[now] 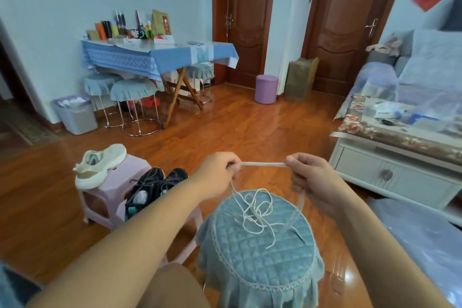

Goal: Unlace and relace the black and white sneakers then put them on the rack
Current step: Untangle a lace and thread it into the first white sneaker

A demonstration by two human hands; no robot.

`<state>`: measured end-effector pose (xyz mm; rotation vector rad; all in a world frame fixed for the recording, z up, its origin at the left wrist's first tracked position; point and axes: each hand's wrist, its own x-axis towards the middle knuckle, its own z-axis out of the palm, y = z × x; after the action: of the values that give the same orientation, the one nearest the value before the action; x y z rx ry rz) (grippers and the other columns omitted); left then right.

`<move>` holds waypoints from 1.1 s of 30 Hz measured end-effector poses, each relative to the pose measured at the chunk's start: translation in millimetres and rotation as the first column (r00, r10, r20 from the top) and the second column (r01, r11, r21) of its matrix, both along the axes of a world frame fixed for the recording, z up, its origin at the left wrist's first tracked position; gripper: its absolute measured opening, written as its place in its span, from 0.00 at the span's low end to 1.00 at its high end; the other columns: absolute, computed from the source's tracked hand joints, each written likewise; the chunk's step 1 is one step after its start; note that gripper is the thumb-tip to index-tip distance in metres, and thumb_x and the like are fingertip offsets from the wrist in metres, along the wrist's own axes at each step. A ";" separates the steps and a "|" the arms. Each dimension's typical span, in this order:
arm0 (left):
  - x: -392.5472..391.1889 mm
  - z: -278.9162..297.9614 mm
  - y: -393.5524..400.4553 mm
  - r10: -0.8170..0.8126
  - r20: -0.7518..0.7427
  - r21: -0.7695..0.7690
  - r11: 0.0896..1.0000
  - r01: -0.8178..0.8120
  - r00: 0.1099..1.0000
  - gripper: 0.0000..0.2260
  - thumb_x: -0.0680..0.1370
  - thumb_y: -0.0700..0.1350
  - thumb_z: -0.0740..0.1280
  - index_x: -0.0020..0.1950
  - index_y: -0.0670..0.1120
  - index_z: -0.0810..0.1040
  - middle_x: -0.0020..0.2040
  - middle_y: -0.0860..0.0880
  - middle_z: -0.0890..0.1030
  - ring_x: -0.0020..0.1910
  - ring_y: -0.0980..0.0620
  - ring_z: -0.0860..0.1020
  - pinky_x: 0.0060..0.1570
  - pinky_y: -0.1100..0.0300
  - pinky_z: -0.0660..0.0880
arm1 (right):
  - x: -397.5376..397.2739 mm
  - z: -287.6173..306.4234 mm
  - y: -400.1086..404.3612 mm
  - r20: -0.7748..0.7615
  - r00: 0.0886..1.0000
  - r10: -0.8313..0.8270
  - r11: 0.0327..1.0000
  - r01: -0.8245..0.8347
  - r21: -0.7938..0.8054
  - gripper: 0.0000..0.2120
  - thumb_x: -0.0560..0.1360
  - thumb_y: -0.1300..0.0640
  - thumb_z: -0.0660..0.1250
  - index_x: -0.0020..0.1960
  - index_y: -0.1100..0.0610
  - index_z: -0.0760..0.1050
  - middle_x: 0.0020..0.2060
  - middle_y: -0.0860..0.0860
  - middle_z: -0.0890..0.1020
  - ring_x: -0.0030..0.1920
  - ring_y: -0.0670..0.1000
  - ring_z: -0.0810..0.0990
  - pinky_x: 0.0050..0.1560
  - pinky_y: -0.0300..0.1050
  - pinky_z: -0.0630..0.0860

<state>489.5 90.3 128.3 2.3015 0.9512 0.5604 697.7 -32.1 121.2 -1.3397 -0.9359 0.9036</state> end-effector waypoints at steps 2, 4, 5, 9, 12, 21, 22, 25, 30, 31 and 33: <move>-18.1 -1.6 2.8 0.035 0.171 -0.187 0.982 -0.003 0.985 0.09 0.84 0.42 0.63 0.50 0.46 0.83 0.35 0.53 0.80 0.32 0.52 0.74 0.35 0.58 0.71 | 13.4 -15.7 -1.7 0.126 0.992 -0.010 0.996 0.021 -0.082 0.09 0.81 0.56 0.66 0.48 0.62 0.79 0.29 0.50 0.62 0.30 0.49 0.59 0.31 0.43 0.59; -35.0 1.7 1.8 0.165 0.417 -0.456 0.889 0.049 0.894 0.10 0.84 0.41 0.61 0.49 0.42 0.81 0.32 0.50 0.73 0.30 0.53 0.69 0.33 0.58 0.67 | 17.9 -30.8 -3.3 0.228 0.972 0.047 0.986 -0.009 -0.165 0.12 0.82 0.54 0.66 0.49 0.61 0.82 0.29 0.51 0.62 0.30 0.49 0.59 0.31 0.43 0.59; -42.5 6.2 -0.4 0.235 0.508 -0.573 0.810 0.122 0.829 0.10 0.84 0.40 0.60 0.48 0.40 0.80 0.31 0.49 0.70 0.30 0.53 0.66 0.33 0.58 0.64 | 17.0 -36.8 -3.9 0.228 0.970 0.088 0.981 -0.044 -0.190 0.13 0.82 0.53 0.65 0.49 0.60 0.83 0.30 0.51 0.61 0.30 0.49 0.59 0.31 0.43 0.58; -63.1 30.0 -6.8 0.315 0.649 -0.699 0.604 0.381 0.692 0.09 0.84 0.41 0.59 0.49 0.42 0.78 0.30 0.50 0.64 0.29 0.54 0.62 0.34 0.58 0.60 | 2.3 -43.4 5.3 0.325 0.941 0.097 0.983 -0.039 -0.179 0.14 0.83 0.49 0.63 0.48 0.56 0.83 0.30 0.52 0.62 0.31 0.52 0.60 0.31 0.46 0.58; -64.5 40.5 -11.1 0.281 0.655 -0.673 0.640 0.372 0.702 0.09 0.85 0.41 0.59 0.54 0.43 0.79 0.33 0.51 0.69 0.31 0.54 0.67 0.36 0.58 0.65 | -25.0 -42.3 15.2 0.377 0.900 0.218 0.969 -0.155 -0.191 0.08 0.78 0.48 0.71 0.56 0.47 0.81 0.32 0.49 0.67 0.32 0.51 0.65 0.31 0.45 0.62; -87.4 56.3 -3.6 0.563 0.734 -0.671 0.688 0.276 0.380 0.08 0.85 0.40 0.60 0.55 0.41 0.78 0.43 0.45 0.83 0.49 0.44 0.85 0.50 0.51 0.82 | -94.8 -140.2 6.7 0.822 0.288 0.492 0.864 -0.044 -0.502 0.19 0.73 0.43 0.71 0.61 0.44 0.72 0.53 0.49 0.83 0.53 0.54 0.81 0.50 0.48 0.75; -95.1 52.5 0.5 0.595 0.724 -0.681 0.697 0.225 0.350 0.08 0.85 0.40 0.60 0.56 0.41 0.78 0.45 0.44 0.84 0.51 0.44 0.86 0.52 0.51 0.82 | -92.9 -142.2 5.8 0.829 0.297 0.474 0.875 -0.053 -0.481 0.13 0.75 0.44 0.69 0.56 0.46 0.73 0.51 0.50 0.83 0.52 0.55 0.81 0.48 0.49 0.74; -113.4 40.1 11.6 0.656 0.703 -0.699 0.708 0.100 0.273 0.07 0.85 0.41 0.60 0.57 0.42 0.78 0.48 0.44 0.83 0.52 0.45 0.86 0.57 0.51 0.81 | -88.5 -146.8 0.3 0.845 0.251 0.473 0.875 -0.017 -0.485 0.07 0.80 0.48 0.63 0.50 0.51 0.72 0.49 0.53 0.82 0.52 0.59 0.80 0.43 0.51 0.70; -126.1 28.2 20.9 0.692 0.692 -0.702 0.712 -0.032 0.207 0.07 0.85 0.42 0.61 0.56 0.44 0.78 0.47 0.46 0.82 0.54 0.45 0.85 0.58 0.52 0.80 | -34.7 -126.6 10.2 0.792 0.611 0.013 0.857 0.402 -0.324 0.10 0.83 0.52 0.61 0.48 0.58 0.74 0.46 0.59 0.81 0.52 0.62 0.79 0.44 0.48 0.67; -126.3 27.6 21.1 0.695 0.689 -0.704 0.709 -0.039 0.206 0.07 0.85 0.42 0.61 0.56 0.44 0.79 0.47 0.46 0.82 0.54 0.45 0.85 0.56 0.53 0.81 | -19.2 -123.2 14.3 0.752 0.654 -0.087 0.829 0.466 -0.309 0.11 0.82 0.52 0.61 0.46 0.57 0.74 0.46 0.59 0.81 0.52 0.63 0.79 0.44 0.48 0.67; -124.5 27.8 20.8 0.697 0.683 -0.706 0.707 -0.048 0.217 0.07 0.85 0.42 0.62 0.57 0.44 0.79 0.48 0.45 0.82 0.54 0.45 0.85 0.55 0.53 0.81 | 1.9 -120.9 18.2 0.730 0.678 -0.083 0.800 0.482 -0.357 0.10 0.81 0.52 0.63 0.44 0.55 0.75 0.47 0.59 0.82 0.52 0.62 0.79 0.46 0.47 0.69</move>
<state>365.0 111.1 156.0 0.7700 0.8661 1.4291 699.6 -13.9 0.3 -2.3445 -0.9982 0.3810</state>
